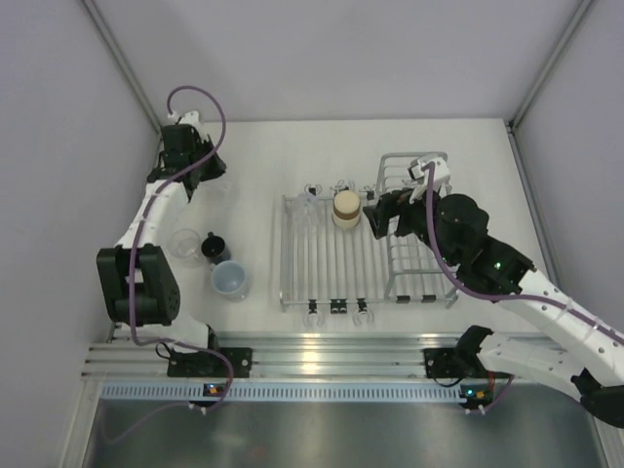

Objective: Load the cups into the dish rack

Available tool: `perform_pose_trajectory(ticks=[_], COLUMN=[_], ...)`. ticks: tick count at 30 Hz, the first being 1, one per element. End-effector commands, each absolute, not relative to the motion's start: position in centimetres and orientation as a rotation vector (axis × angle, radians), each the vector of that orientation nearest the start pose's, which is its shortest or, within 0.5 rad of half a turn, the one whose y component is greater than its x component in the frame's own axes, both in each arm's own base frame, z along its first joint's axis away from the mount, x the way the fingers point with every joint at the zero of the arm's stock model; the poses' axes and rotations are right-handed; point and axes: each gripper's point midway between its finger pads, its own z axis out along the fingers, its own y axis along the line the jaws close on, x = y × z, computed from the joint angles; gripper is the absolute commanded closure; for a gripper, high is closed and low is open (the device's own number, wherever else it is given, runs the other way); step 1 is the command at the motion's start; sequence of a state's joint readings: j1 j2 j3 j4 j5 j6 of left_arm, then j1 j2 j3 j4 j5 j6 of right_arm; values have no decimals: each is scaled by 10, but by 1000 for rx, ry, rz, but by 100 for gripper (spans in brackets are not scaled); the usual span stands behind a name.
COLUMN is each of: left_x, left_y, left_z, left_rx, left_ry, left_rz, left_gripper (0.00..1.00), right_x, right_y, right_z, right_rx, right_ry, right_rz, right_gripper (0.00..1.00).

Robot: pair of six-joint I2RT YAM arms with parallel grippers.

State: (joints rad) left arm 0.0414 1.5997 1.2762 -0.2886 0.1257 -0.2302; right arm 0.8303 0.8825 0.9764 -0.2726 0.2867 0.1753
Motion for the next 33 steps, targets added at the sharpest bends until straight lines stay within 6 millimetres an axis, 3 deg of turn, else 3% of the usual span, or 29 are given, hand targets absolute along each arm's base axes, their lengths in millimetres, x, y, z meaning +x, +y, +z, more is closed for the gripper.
perform_pose_trajectory(ticks=[1,3,5,8,9,10,11,12,13,14,16,17,20,22,24,27,28,33], left_x=[453,440,423,404,391,384,376,370,364,353,341,335,335,329,321,306,304,278], left_y=[-57,-83,-106,-128,-137,-140,-144,-147,-148,-150,-150,-150,-149,-151,-155,-167,-169,-189], left_z=[268,300,311,345,342,366,374,368,376,389,398,400,403,408,413,423,424,436], left_rx=[-87,14,78,149,188,281,236,250,272,286,305,306,276,294,321,371,379,470], left_ry=[1919,1813,1773,1638,1631,1500,1492,1490,1444,1367,1287,1255,1239,1230,1219,1200,1199,1170], left_rz=[-550,-722,-902,-1119,-1220,-1237,-1356,-1423,-1459,-1556,-1648,-1717,-1766,-1768,-1767,-1791,-1796,-1836], left_gripper=[100,100,100,100,100,100,100,100,100,100,100,100,100,100,100,100,100,100], right_x=[252,254,255,253,253,250,249,249,247,246,242,246,243,251,255,265,270,279], right_y=[220,227,237,251,256,262,266,267,271,275,279,279,287,291,292,308,317,332], right_z=[355,359,363,369,377,381,382,385,398,397,415,412,426,422,431,431,423,426], right_rx=[-322,-334,-356,-387,-385,-404,-404,-400,-393,-395,-396,-374,-375,-369,-368,-388,-399,-407], right_ry=[1627,1603,1577,1542,1504,1477,1461,1443,1386,1376,1290,1291,1209,1204,1153,1148,1170,1136], right_rz=[575,604,641,704,733,774,805,826,870,915,993,1028,1159,1214,1243,1292,1321,1384], right_gripper=[11,10,10,10,10,9,9,9,9,9,8,8,8,7,7,7,7,7])
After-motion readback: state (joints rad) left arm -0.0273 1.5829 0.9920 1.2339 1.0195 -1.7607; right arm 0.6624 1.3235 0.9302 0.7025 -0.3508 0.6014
